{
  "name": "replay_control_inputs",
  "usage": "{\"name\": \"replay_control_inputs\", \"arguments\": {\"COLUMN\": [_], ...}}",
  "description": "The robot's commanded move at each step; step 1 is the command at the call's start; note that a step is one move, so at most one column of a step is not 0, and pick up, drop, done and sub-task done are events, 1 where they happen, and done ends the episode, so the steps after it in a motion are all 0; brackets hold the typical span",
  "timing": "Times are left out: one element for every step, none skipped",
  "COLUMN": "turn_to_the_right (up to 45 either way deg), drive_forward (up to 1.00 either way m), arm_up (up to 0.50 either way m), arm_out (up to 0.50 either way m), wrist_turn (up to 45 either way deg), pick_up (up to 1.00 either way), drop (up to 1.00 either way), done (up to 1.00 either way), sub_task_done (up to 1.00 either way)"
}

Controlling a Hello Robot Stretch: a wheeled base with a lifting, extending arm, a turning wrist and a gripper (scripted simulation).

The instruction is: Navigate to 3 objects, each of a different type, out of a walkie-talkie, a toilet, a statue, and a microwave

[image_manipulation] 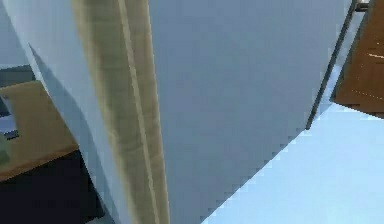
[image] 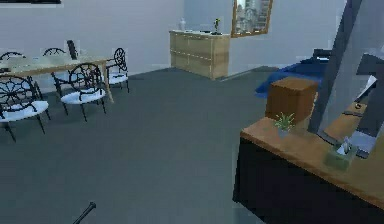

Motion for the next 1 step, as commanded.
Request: {"name": "replay_control_inputs", "arguments": {"turn_to_the_right": [-6.0], "drive_forward": [0.0], "arm_up": [0.0], "arm_out": [0.0], "wrist_turn": [0.0], "pick_up": [0.0], "drop": [0.0], "done": [0.0], "sub_task_done": [0.0]}}
